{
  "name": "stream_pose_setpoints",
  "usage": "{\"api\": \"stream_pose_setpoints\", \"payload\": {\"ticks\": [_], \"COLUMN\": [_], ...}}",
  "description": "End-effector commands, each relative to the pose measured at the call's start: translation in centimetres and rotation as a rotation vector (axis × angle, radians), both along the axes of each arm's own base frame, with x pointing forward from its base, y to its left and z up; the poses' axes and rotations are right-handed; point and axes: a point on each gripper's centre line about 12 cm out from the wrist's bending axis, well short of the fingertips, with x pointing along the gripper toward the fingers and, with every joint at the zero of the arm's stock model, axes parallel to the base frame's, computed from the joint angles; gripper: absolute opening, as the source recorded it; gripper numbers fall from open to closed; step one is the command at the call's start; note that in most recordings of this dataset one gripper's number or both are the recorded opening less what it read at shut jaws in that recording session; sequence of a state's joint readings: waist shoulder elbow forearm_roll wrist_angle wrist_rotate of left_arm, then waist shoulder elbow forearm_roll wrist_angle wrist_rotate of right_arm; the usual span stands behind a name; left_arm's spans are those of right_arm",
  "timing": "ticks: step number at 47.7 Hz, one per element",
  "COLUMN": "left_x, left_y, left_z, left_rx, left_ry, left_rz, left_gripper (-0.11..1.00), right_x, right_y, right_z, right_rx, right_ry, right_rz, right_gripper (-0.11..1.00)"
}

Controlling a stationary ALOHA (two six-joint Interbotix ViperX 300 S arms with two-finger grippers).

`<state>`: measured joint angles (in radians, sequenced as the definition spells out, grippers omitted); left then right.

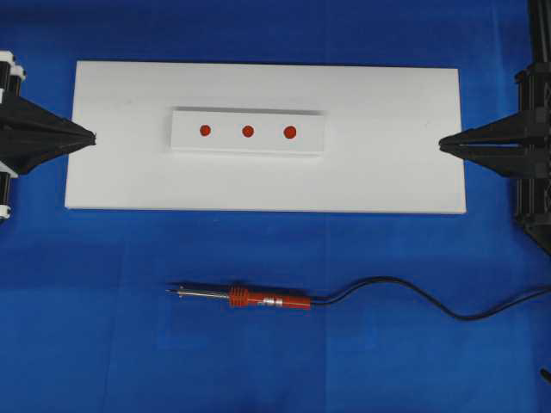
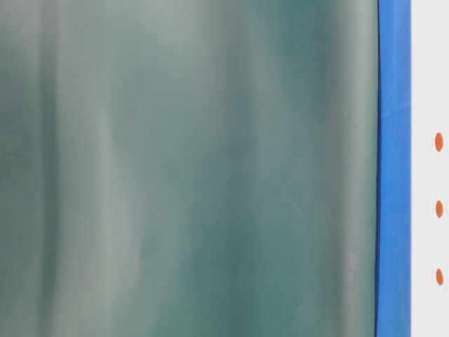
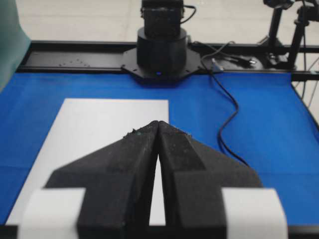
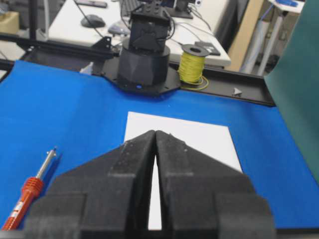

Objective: Touch the tip of the soldering iron to the mark.

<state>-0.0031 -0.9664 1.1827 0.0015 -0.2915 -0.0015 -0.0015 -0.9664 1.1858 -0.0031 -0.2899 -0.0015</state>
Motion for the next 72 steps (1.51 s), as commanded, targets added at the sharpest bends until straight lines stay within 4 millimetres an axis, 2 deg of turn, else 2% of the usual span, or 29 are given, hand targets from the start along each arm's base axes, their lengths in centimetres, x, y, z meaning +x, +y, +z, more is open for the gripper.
{"api": "stream_pose_setpoints", "payload": {"ticks": [1,7,21,32,37,41,49,52,65,72], "left_x": [0.1,0.1,0.1,0.1,0.1,0.1,0.1,0.0,0.0,0.0], "left_y": [-0.1,-0.1,-0.1,-0.1,-0.1,-0.1,-0.1,-0.1,-0.1,-0.1], "left_z": [0.6,0.6,0.5,0.4,0.4,0.4,0.3,0.2,0.1,-0.1], "left_rx": [-0.003,-0.005,-0.005,-0.003,-0.005,-0.005,-0.005,-0.005,-0.006,-0.005], "left_ry": [-0.02,-0.018,-0.017,-0.014,-0.012,-0.012,-0.011,-0.009,-0.008,-0.002], "left_rz": [-0.005,-0.005,-0.005,-0.007,-0.005,-0.005,-0.005,-0.005,-0.007,-0.005], "left_gripper": [0.0,0.0,0.0,0.0,0.0,0.0,0.0,0.0,0.0,0.0], "right_x": [0.3,0.4,0.6,1.3,1.9,2.6,5.0,6.0,10.7,13.3], "right_y": [0.0,0.0,0.1,1.4,2.3,3.1,3.9,4.1,5.3,6.9], "right_z": [1.2,1.2,1.5,1.2,1.4,1.2,0.2,-0.4,-3.5,-5.4], "right_rx": [-0.002,-0.005,0.057,0.073,0.073,0.071,0.086,0.096,0.181,0.194], "right_ry": [-0.029,-0.008,-0.003,0.024,0.036,0.059,0.137,0.171,0.284,0.353], "right_rz": [-0.002,-0.001,0.011,0.07,0.109,0.139,0.156,0.152,0.138,0.153], "right_gripper": [0.0,-0.06,-0.06,-0.04,0.08,0.28,0.8,0.93,0.92,0.92]}}
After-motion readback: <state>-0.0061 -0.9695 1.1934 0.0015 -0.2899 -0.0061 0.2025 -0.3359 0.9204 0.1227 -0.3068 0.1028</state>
